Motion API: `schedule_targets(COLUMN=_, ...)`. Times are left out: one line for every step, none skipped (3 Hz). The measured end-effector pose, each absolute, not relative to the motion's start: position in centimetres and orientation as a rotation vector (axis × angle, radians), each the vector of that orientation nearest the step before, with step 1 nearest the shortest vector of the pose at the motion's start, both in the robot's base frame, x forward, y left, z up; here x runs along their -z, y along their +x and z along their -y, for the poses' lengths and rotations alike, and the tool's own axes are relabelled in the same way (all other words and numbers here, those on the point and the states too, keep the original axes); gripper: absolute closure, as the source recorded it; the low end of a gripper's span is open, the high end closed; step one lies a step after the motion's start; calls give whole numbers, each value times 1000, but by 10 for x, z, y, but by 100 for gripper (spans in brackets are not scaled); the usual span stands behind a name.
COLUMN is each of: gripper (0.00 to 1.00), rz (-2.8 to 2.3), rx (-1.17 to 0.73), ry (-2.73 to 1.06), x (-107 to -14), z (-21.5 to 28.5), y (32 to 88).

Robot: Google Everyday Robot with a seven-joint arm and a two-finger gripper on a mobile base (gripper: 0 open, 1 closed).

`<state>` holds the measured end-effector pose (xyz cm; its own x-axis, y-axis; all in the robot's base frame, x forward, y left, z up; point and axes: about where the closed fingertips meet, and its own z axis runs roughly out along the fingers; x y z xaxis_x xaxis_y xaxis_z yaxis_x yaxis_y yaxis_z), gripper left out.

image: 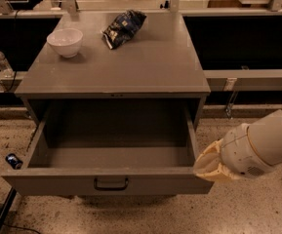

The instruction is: Close top drawer

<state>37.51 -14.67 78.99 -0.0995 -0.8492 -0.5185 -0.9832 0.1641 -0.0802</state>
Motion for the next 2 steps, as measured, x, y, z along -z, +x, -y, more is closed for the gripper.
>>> schedule_targets(gripper=100, rz=-2032, rx=-433, ry=-1719, x=-772, z=143, y=369)
schedule_targets(gripper=100, rz=-2021, rx=-473, ry=-1734, x=-742, z=130, y=365)
